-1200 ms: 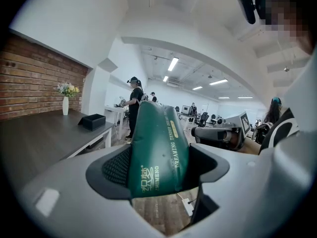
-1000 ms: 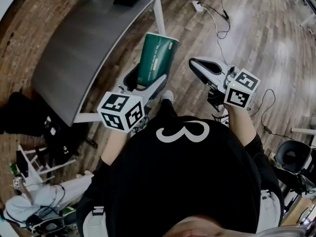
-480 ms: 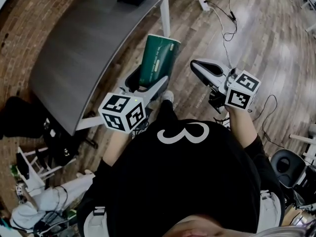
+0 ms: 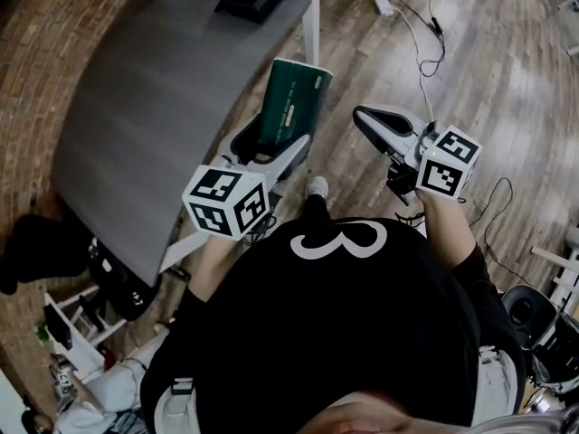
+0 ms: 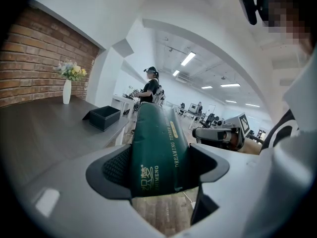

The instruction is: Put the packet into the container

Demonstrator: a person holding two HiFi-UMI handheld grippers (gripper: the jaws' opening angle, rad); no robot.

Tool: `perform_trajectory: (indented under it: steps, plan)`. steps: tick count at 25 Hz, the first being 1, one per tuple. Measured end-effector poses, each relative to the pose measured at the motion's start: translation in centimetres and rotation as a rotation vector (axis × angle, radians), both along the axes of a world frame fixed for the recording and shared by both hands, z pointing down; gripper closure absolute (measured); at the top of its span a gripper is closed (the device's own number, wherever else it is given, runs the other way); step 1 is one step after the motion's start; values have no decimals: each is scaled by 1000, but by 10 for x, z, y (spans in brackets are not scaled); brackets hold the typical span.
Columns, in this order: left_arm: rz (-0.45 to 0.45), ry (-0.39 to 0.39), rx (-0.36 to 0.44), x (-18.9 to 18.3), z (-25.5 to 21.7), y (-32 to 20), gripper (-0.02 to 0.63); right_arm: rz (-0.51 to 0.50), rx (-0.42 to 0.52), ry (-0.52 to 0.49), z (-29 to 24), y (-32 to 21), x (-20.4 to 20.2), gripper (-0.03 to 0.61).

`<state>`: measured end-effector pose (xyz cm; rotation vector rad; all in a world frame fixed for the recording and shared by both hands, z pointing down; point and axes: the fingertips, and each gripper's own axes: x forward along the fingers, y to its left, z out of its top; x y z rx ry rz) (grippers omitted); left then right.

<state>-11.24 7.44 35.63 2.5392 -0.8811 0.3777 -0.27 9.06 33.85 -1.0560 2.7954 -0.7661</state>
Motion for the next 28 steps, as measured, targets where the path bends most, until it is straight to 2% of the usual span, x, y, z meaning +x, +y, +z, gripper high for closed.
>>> perform_trajectory:
  steps: [12, 21, 28]
  plan:
    - [7, -33, 53, -16, -11, -124, 225, 12, 23, 18, -13, -115, -15, 577]
    - [-14, -39, 60, 4, -15, -175, 225, -6, 32, -14, -18, -167, 3, 577]
    - [-61, -47, 49, 33, -16, -231, 225, -56, 31, -27, -22, -229, 33, 577]
